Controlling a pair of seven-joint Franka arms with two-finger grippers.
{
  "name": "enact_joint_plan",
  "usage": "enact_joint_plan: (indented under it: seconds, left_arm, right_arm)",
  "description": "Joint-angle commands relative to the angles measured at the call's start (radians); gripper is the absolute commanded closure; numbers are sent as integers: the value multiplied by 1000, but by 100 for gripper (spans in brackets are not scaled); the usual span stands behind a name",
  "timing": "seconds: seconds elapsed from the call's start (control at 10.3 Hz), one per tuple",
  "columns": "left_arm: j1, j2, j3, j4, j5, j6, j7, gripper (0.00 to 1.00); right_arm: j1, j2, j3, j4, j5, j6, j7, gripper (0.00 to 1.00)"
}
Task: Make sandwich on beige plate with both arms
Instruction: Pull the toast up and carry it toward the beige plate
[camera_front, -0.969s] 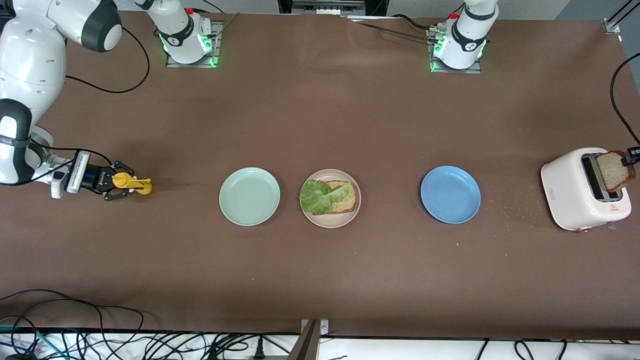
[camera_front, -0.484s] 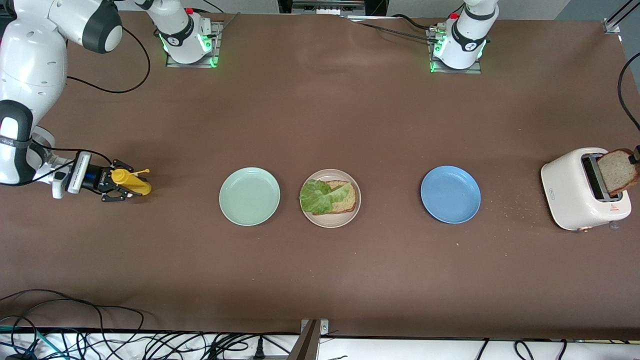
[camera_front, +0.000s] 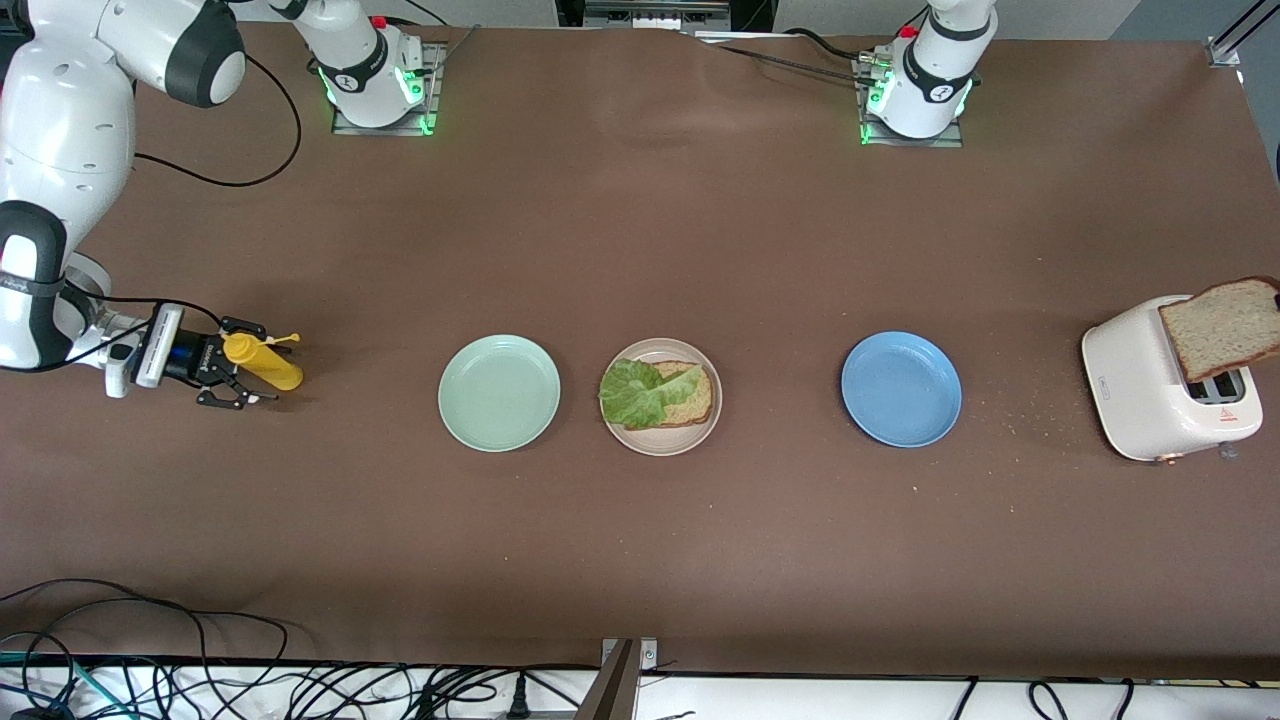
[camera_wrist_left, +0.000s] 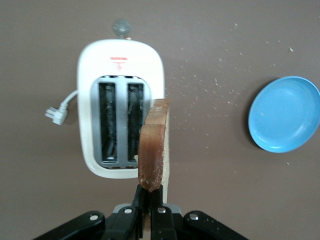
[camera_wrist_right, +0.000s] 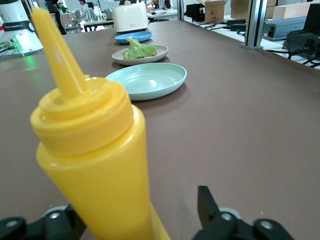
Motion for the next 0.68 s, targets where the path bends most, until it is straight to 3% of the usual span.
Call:
enact_joint_plan:
  seconds: [0.0,0.29,0.48,0.58]
  left_arm:
    - [-50,39,8,70,-110,-111,-54,100]
    - [-142,75,6,67,-296,-197,-113,100]
    - [-184,143,6,66,-493,-246,-125,100]
    - [-208,176,6,64,-567,-253,-123,100]
  right_arm:
    - [-18,8,1,35,15,-17,-10,0]
    - [-83,3,-4,73,-11,-34,42,0]
    - [-135,2,-6,124,-88,-42,120,0]
    - [-171,0,-9,200,-134,-43,175,0]
